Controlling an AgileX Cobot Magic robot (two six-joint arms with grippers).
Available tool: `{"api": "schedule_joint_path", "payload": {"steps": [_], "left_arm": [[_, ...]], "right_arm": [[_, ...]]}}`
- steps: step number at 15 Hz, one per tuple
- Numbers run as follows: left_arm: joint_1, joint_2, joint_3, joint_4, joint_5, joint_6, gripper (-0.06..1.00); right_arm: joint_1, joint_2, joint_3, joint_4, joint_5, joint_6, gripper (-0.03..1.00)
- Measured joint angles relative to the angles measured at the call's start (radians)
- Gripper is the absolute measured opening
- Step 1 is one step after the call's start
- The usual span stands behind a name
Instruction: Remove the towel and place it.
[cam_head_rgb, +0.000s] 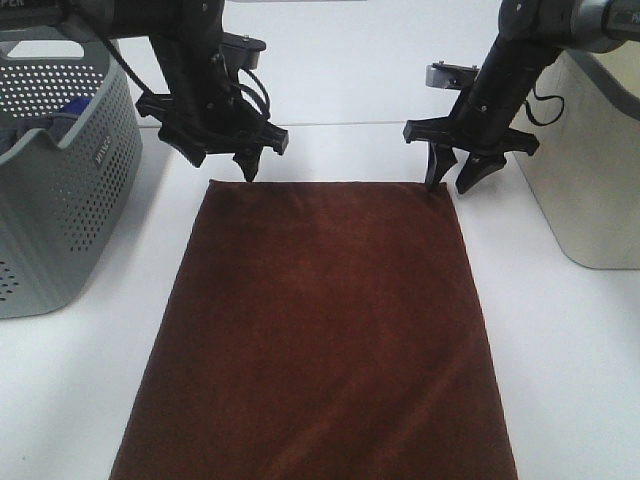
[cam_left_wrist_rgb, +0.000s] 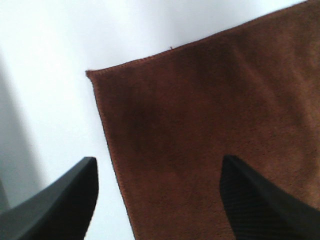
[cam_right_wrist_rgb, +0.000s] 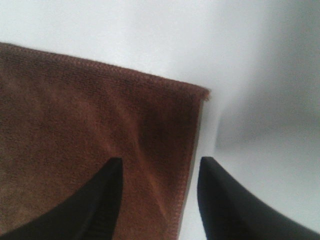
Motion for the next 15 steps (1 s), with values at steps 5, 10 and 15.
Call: {"api": "schedule_joint_path", "payload": {"steps": [5,10,15], "left_arm": [[0.004,0.0,-0.001,-0.003,-0.005,0.001,0.66],[0.004,0.0,-0.001,-0.004,-0.007,0.0,0.66],[0.004,0.0,-0.001,-0.004,-0.007,0.0,0.66]], "right_arm": [[0.0,0.033,-0.002,-0.01,-0.042,0.0,0.46],[0.0,0.046,-0.007,-0.049,-0.046,0.0,0.43],[0.0,0.054,-0.012,-0.042,-0.027,0.0,0.0]]}}
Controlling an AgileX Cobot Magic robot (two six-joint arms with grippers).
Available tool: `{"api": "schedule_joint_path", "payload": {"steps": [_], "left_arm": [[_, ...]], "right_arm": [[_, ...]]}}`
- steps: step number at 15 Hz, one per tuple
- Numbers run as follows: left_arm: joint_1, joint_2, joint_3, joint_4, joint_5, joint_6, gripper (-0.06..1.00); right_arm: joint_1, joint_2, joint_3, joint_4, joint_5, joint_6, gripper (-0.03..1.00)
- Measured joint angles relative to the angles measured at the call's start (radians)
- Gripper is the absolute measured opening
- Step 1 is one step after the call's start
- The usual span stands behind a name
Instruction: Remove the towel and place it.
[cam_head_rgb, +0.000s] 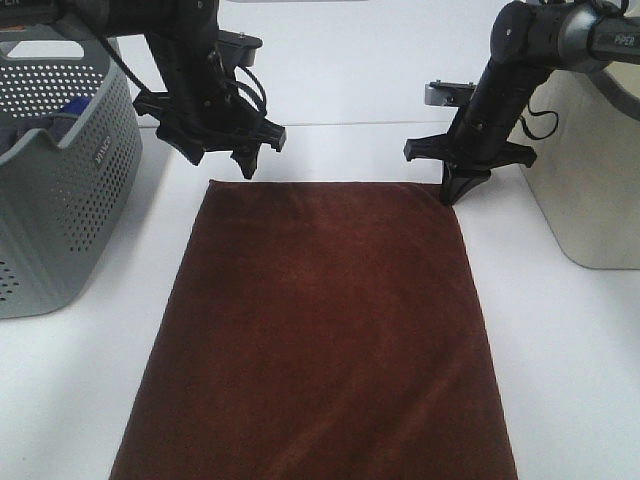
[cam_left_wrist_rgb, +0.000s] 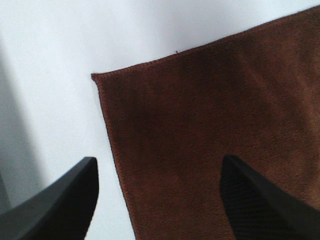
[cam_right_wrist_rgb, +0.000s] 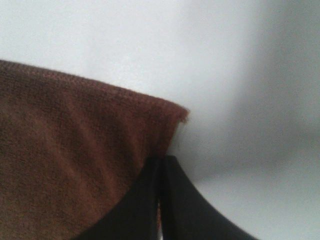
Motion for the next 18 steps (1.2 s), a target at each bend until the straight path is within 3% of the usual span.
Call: {"api": "schedule_joint_path", "payload": {"steps": [4,9,15,18], "left_arm": [[0.0,0.0,0.0,0.0,0.0,-0.009,0.66],[0.0,0.036,-0.001,0.003,-0.01,-0.02,0.66],[0.036,0.092,-0.001,-0.02,-0.05,-0.068,0.66],[0.054,0.108,-0.001,-0.026,-0.125,-0.07,0.66]], "right_arm": [[0.0,0.0,-0.022,-0.005,0.038,-0.001,0.0],[0.0,-0.014,-0.178,-0.064,0.131,0.0,0.0],[0.0,-0.014,-0.187,-0.078,0.145,0.002,0.0],[0.0,-0.014,-0.187,-0.078,0.145,0.002,0.0]]}}
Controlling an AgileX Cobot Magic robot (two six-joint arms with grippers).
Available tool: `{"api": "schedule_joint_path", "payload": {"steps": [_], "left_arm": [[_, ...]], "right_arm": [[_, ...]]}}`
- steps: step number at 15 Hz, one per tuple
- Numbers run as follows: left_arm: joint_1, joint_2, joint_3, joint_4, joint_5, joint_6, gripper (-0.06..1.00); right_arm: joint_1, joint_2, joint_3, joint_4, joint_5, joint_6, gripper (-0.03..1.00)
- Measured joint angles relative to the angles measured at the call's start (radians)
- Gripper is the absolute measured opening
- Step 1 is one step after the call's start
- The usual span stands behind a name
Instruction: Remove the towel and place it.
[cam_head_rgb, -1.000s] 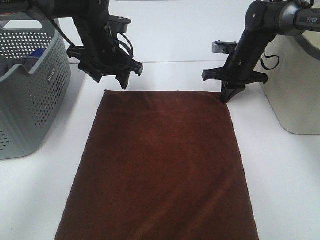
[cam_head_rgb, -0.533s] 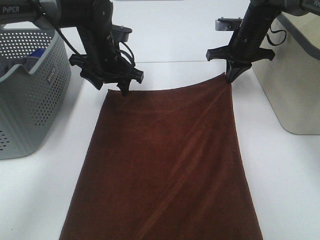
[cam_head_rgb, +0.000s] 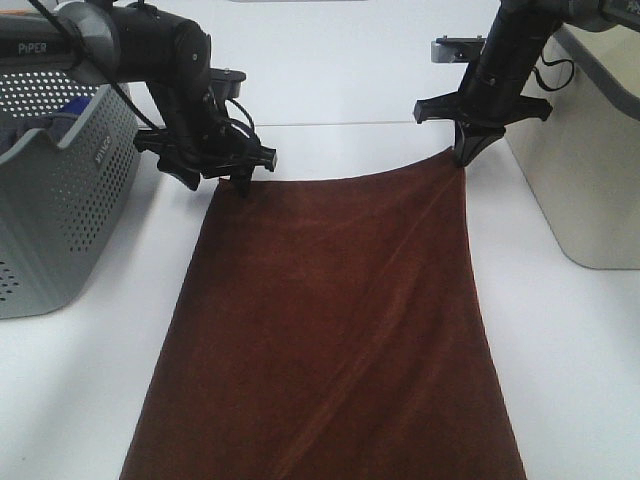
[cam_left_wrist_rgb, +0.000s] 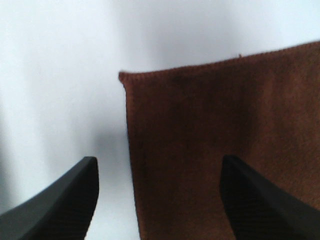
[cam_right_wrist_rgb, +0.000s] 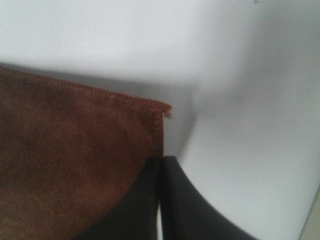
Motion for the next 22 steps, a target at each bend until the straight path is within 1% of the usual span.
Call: {"api": "schedule_joint_path", "payload": {"steps": [1,3,6,8,11,13,14,15,17,18,20,22], "left_arm": [[0.003,0.0,-0.003,-0.002,-0.046,-0.001,0.65],[0.004,0.013,-0.006,-0.003,-0.077,-0.001,0.62],[0.006,0.057,-0.012,-0.005,-0.08,-0.001,0.62],[0.011,0.077,-0.042,-0.009,-0.079,-0.002,0.61],[0.015,0.103,-0.087,-0.014,-0.063,-0.002,0.55],[0.015,0.113,-0.101,-0.014,-0.049,-0.002,0.53],[0.015,0.115,-0.106,-0.023,-0.048,-0.002,0.48],[0.014,0.115,-0.106,-0.025,-0.049,-0.002,0.37],[0.013,0.117,-0.116,-0.017,-0.049,0.011,0.08],[0.013,0.122,-0.128,-0.002,-0.045,0.031,0.01],[0.013,0.136,-0.166,0.025,-0.036,0.048,0.0],[0.014,0.138,-0.224,0.035,-0.027,0.053,0.0]], "right_arm": [[0.0,0.0,0.0,0.0,0.001,0.0,0.0],[0.0,0.0,0.0,0.0,0.001,0.0,0.0],[0.0,0.0,0.0,0.0,0.001,0.0,0.0],[0.0,0.0,0.0,0.0,0.002,0.0,0.0],[0.0,0.0,0.0,0.0,0.004,0.0,0.0],[0.0,0.0,0.0,0.0,0.005,0.0,0.0],[0.0,0.0,0.0,0.0,0.005,0.0,0.0],[0.0,0.0,0.0,0.0,0.005,0.0,0.0],[0.0,0.0,0.0,0.0,0.005,0.0,0.0],[0.0,0.0,0.0,0.0,0.005,0.0,0.0],[0.0,0.0,0.0,0.0,-0.007,0.0,0.0],[0.0,0.0,-0.001,-0.001,-0.044,0.0,0.0]]}}
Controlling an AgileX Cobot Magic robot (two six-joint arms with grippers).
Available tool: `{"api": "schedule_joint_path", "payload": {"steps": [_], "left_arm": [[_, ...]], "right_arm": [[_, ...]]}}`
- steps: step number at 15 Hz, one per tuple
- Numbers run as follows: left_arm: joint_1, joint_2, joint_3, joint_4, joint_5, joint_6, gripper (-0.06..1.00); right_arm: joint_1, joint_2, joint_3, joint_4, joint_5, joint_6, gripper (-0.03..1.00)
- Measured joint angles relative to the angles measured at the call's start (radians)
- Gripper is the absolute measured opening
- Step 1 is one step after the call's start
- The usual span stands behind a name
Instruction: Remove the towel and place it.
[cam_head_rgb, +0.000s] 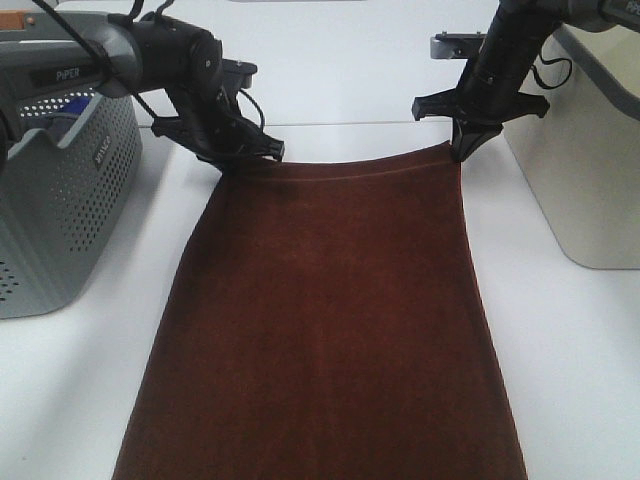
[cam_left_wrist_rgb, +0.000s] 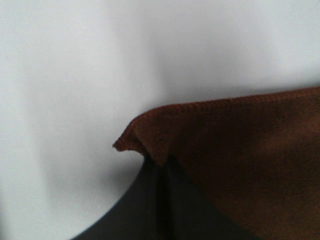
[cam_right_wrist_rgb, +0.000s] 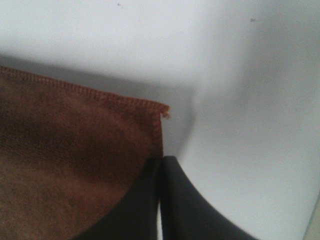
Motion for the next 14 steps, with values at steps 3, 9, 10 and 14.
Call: {"api": "schedule_joint_path", "payload": {"steps": [3,9,10,14], "left_arm": [[0.0,0.0,-0.058,0.028,-0.048,0.001,0.0],[0.0,0.0,-0.06,0.127,-0.247,-0.064,0.0],[0.0,0.0,-0.06,0.149,-0.273,-0.083,0.0],[0.025,0.0,-0.06,0.184,-0.412,-0.126,0.0]], "right_arm": [[0.0,0.001,-0.048,-0.023,-0.09,0.0,0.0],[0.0,0.001,-0.062,-0.1,-0.286,0.0,0.0],[0.0,0.001,-0.062,-0.109,-0.314,0.0,0.0],[0.0,0.002,-0.062,-0.13,-0.408,0.0,0.0]]}}
